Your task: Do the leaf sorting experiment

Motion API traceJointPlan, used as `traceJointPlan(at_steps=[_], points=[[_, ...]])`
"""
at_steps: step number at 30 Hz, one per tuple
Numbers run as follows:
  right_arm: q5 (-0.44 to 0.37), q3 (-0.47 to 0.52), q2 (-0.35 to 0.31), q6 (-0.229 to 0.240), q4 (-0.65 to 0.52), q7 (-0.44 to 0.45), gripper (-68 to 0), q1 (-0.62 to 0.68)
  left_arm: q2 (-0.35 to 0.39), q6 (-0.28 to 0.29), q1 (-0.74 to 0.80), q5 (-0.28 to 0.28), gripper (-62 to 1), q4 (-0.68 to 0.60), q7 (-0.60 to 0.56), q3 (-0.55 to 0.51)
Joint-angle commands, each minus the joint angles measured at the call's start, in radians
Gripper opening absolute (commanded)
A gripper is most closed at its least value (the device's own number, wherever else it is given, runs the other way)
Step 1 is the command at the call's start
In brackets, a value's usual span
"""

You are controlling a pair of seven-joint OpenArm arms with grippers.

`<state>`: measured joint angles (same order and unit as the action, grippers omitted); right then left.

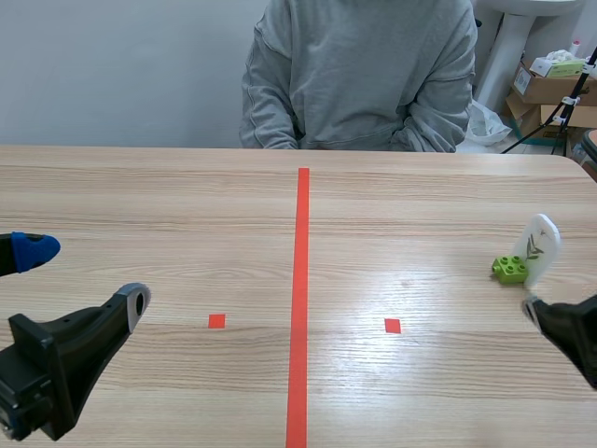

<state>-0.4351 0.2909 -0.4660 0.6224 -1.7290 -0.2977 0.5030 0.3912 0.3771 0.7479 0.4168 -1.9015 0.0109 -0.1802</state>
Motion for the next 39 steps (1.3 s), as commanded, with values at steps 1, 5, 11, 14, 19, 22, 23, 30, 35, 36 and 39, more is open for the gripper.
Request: traceJointPlan(at_steps=[1,5,11,14,19,22,23,30,35,36,39], points=[[-0.002,-0.008,0.024,0.008,-0.043,0.008,-3.4,0.022,0.011,0.003,-0.004,0.009,1.4,-0.020,-0.014,-0.005],[0.016,-0.009,0.073,0.047,-0.195,-0.041,-3.5,0.108,0.011,0.003,-0.021,0.008,1.4,-0.020,-0.003,-0.006],[0.015,-0.010,0.075,0.068,-0.354,-0.105,-3.5,0.133,0.011,0.003,-0.037,0.009,1.4,-0.020,0.009,-0.005],[-0.004,-0.017,0.060,0.068,-0.381,-0.104,-3.5,0.130,0.011,0.003,-0.037,0.009,1.4,-0.020,0.010,-0.005],[-0.014,-0.108,-0.012,0.054,-0.383,-0.124,-3.5,0.114,0.011,0.003,-0.037,0.009,1.4,-0.020,0.009,-0.005],[-0.015,-0.148,-0.022,0.028,-0.383,-0.138,-3.5,0.112,0.011,0.003,-0.037,0.009,1.4,-0.020,0.009,-0.005],[-0.015,-0.159,-0.024,0.028,-0.383,-0.138,-3.5,0.112,0.011,0.003,-0.037,0.009,1.4,-0.020,0.009,-0.005],[-0.022,-0.222,-0.047,0.017,-0.383,-0.138,-3.5,0.111,0.011,0.003,-0.037,0.009,1.4,-0.020,0.009,-0.005],[-0.027,-0.222,-0.061,0.017,-0.383,-0.134,-3.5,0.111,0.011,0.003,-0.037,0.009,1.4,-0.020,0.009,-0.005],[-0.027,-0.222,-0.061,0.017,-0.383,-0.134,-3.5,0.111,0.011,0.003,-0.037,0.009,1.4,-0.020,0.009,-0.005],[-0.045,-0.222,-0.060,0.017,-0.383,-0.134,-3.5,0.111,0.011,0.003,-0.037,0.009,1.4,-0.020,0.009,-0.005]])
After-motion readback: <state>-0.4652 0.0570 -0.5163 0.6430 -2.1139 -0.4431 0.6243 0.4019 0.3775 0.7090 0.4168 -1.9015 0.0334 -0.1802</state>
